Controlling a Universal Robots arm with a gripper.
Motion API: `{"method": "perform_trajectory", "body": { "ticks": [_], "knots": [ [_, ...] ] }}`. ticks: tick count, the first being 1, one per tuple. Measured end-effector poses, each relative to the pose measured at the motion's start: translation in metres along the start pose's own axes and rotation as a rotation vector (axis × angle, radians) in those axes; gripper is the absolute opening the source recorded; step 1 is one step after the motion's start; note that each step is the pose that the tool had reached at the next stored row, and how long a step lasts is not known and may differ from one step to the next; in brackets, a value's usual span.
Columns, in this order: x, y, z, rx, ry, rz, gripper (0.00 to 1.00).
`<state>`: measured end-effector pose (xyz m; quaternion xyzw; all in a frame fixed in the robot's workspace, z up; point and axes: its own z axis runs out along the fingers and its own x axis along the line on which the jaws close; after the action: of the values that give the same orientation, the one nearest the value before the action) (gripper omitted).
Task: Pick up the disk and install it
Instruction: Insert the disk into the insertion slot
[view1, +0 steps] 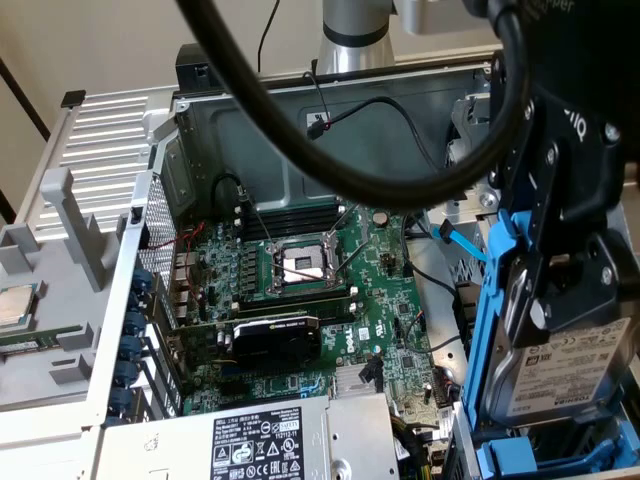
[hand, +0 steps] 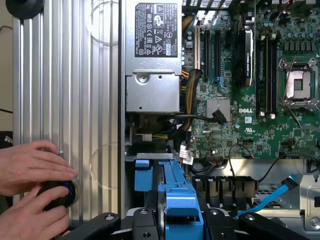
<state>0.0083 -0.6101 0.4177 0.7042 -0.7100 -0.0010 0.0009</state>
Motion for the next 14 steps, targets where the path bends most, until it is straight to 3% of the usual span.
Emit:
{"method": "perform_trajectory", "body": {
  "ticks": [14],
  "knots": [
    [0.0000, -0.0001, 0.0070, -0.0001, -0.0078, 0.000, 0.37]
  ]
}}
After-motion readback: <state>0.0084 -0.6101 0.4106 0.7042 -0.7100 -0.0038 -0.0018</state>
